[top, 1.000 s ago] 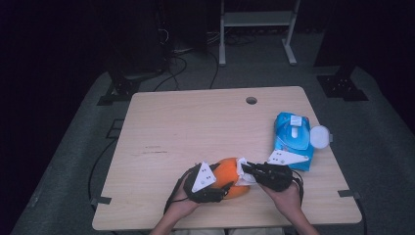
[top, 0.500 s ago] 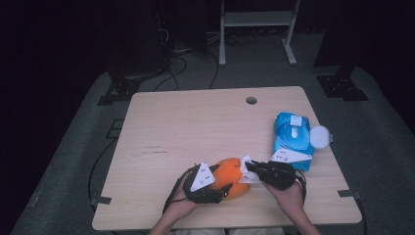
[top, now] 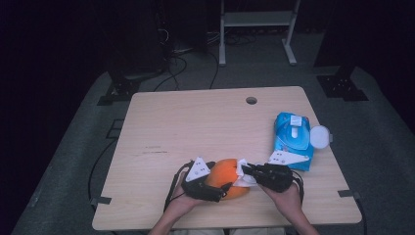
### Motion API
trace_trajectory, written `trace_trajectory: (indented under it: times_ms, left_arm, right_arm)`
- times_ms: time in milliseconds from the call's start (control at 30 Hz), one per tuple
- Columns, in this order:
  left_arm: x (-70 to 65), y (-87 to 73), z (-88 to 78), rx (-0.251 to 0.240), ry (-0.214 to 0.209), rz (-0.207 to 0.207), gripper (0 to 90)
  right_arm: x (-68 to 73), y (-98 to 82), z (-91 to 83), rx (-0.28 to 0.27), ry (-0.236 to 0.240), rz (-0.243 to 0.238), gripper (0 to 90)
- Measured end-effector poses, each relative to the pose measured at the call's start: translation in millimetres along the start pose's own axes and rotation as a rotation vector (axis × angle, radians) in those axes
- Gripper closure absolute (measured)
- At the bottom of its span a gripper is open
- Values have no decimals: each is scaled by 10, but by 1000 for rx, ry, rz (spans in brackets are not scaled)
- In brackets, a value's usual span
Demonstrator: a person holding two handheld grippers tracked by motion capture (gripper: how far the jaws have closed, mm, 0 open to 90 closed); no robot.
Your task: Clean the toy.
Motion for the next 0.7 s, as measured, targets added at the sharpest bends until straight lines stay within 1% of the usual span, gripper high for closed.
trace_trajectory:
  times_ms: [33,67,100,133,167,233,300,333,367,400,433,500,567,600,633,667,700]
  left_arm:
    - [-16,16,-17,12,14,41,227]
    - [-37,39,-28,11,34,78,272]
    - [-62,57,-30,6,44,113,301]
    - [-84,66,-30,7,53,144,310]
    - [-101,72,-27,10,55,164,313]
    - [-113,72,-24,15,46,173,318]
    - [-114,62,-33,27,43,182,321]
    - [-118,57,-33,25,41,182,322]
    - [-123,54,-32,28,40,186,322]
    - [-130,55,-29,32,39,194,323]
    - [-137,58,-26,32,38,200,322]
    - [-138,56,-23,34,34,203,320]
    - [-131,51,-26,35,31,195,308]
    - [-114,50,-32,30,25,168,280]
    - [-98,52,-33,22,20,137,223]
    - [-74,51,-40,21,16,96,182]
    - [-52,46,-43,21,14,64,150]
  right_arm:
    - [28,15,0,-3,6,-8,840]
    - [69,42,-3,-9,18,-16,840]
    - [92,64,-7,-16,14,-26,840]
    - [97,84,-14,-26,7,-37,840]
    - [87,96,-22,-28,4,-37,840]
    - [31,79,-31,-30,-3,-30,841]
    - [-42,41,-33,-22,-27,-14,841]
    - [-109,14,-36,-17,-37,7,841]
    - [-154,0,-38,-14,-33,31,841]
    - [-178,-6,-44,-12,-42,40,841]
    - [-186,-3,-50,-10,-54,34,841]
    - [-176,12,-50,-9,-54,28,841]
    - [-164,5,-35,4,-46,26,840]
    - [-165,-4,-25,10,-38,28,841]
    - [-169,-15,-25,18,-30,35,840]
    - [-172,-19,-25,20,-24,37,840]
    - [-173,-26,-26,24,-22,38,839]
Point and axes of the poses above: each handheld gripper's, and its own axes: z roughly forward along the jaws, y roughly out of its top, x roughly to its left, the point moved 5 cm from there along z, roughly forward along the jaws, and after that the axes turned 13 degrees about -y, right-handed, at the moved point
